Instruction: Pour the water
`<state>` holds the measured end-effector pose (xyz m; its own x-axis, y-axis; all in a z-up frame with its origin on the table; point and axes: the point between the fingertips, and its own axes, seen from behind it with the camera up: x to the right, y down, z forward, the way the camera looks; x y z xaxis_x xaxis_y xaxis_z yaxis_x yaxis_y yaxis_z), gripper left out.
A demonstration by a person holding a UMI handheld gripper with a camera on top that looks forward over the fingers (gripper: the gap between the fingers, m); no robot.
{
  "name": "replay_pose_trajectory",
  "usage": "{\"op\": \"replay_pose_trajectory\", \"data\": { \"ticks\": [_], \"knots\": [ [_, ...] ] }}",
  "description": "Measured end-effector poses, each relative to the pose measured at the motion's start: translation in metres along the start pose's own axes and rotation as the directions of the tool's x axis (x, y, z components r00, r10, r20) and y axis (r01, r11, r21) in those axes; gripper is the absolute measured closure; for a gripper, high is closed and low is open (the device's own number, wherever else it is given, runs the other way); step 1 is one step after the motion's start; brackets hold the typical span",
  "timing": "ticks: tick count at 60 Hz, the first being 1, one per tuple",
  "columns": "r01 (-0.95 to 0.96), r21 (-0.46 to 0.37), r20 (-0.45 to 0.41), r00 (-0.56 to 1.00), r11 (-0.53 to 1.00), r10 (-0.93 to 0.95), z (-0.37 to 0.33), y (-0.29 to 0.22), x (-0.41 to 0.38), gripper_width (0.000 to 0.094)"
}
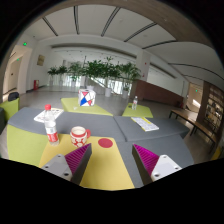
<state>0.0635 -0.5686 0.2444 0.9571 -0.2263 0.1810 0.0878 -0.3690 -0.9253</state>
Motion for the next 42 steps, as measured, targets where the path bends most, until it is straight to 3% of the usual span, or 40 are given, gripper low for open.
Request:
{"op": "replay_pose_trajectory", "data": {
  "ticks": [13, 24, 42],
  "knots": [
    [0.022, -0.023, 0.047, 0.999, 1.000, -0.021, -0.022, 0.030, -0.041, 0.0084],
    [0.024, -0.028, 0.174, 0.985, 0.999, -0.019, -0.025, 0.052, -0.141, 0.0080],
    [0.015, 0.026, 0.259, 0.966, 1.000, -0.021, 0.054, 0.024, -0.276, 0.0083]
  ]
}}
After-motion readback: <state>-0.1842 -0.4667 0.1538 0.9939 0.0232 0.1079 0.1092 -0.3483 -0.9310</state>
